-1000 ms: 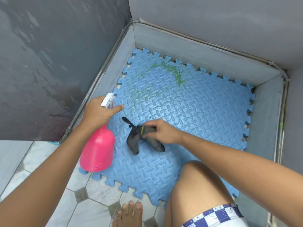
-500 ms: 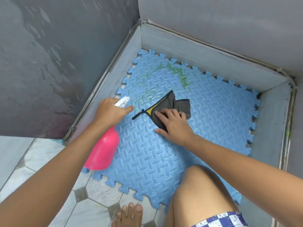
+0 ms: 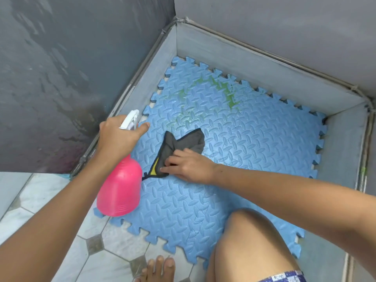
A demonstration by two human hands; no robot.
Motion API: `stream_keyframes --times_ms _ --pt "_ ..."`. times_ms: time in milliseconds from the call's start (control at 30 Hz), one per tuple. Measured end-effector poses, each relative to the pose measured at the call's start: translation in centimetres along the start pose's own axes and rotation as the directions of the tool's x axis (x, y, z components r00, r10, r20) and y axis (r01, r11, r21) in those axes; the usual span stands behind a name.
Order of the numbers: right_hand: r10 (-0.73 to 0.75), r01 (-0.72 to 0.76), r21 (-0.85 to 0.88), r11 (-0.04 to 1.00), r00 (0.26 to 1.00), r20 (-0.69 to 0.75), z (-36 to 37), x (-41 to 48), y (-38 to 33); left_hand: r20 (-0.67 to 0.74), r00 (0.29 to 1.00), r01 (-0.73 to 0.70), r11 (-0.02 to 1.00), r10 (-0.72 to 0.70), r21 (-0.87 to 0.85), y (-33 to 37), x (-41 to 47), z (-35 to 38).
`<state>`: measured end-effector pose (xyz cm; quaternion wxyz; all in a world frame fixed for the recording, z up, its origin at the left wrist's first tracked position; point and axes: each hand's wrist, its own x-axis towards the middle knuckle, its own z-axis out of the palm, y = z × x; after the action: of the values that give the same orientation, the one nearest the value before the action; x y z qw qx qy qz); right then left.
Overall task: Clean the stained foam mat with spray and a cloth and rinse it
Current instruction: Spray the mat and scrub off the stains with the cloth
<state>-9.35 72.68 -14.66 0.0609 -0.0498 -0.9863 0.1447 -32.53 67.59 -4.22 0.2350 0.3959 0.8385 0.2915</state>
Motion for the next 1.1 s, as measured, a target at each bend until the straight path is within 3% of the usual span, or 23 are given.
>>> stream_keyframes --times_ms 67,133,167,233,300,333,367,467,533,600,633,767,900,1100 --pt "0.053 -0.053 -0.007 0.999 0.999 0.004 -0.6 2.9 2.6 -0.003 0.999 -0.048 0.999 0.048 0.025 0.0 0.0 -0.3" --pt "0.315 -0.317 -0.053 0.947 0.948 -0.049 -2.0 6.4 6.9 -0.007 0.997 -0.075 0.996 0.075 0.042 -0.2 -0.1 -0.5" --pt "0.477 -0.482 -0.058 0.874 0.875 -0.085 -3.0 8.0 9.3 -0.007 0.997 -0.075 0.997 0.075 0.034 -0.2 -0.1 -0.4" --pt "0.741 -0.743 0.046 0.668 0.658 -0.13 -4.7 10.4 13.3 0.002 0.998 -0.063 0.998 0.063 0.016 -0.1 -0.1 -0.4" --pt "0.849 -0.834 0.16 0.528 0.514 -0.123 -5.2 12.2 14.9 0.003 0.999 -0.046 0.999 0.046 0.006 0.1 -0.2 -0.5" --pt "0.847 -0.834 0.152 0.531 0.516 -0.13 -4.9 12.7 14.6 0.004 0.999 -0.04 0.999 0.04 -0.004 0.1 -0.2 -0.5" --pt "0.81 -0.804 0.115 0.583 0.565 -0.155 -4.3 13.1 13.7 0.007 0.999 -0.036 0.999 0.036 -0.012 0.1 -0.2 -0.5" --pt "0.538 -0.541 0.036 0.84 0.822 -0.185 -1.7 11.3 8.1 0.017 0.999 -0.049 0.999 0.048 0.004 0.3 -0.2 -0.4" --pt "0.344 -0.344 0.023 0.939 0.931 -0.119 -0.7 7.8 4.5 0.029 0.998 -0.048 0.999 0.048 0.013 0.7 0.2 0.2" --pt "0.288 -0.288 0.005 0.958 0.955 -0.075 -0.4 3.8 2.7 0.07 0.997 -0.029 0.999 0.028 0.016 1.3 0.8 1.4" --pt "0.33 -0.331 0.003 0.944 0.94 -0.087 -0.5 1.8 2.6 0.101 0.995 -0.015 1.0 0.014 0.013 1.7 1.3 2.0" --pt "0.668 -0.676 0.012 0.736 0.724 -0.174 -2.7 -5.0 5.0 0.232 0.972 -0.024 1.0 0.022 0.007 4.6 4.1 4.5" --pt "0.823 -0.841 0.012 0.54 0.526 -0.215 -4.9 -10.7 8.4 0.274 0.959 -0.083 0.997 0.077 0.009 9.1 6.4 5.8" --pt "0.927 -0.967 0.215 0.134 0.046 -0.373 -5.2 -14.9 14.0 0.15 0.983 -0.106 0.994 0.105 -0.002 11.0 7.9 6.0"
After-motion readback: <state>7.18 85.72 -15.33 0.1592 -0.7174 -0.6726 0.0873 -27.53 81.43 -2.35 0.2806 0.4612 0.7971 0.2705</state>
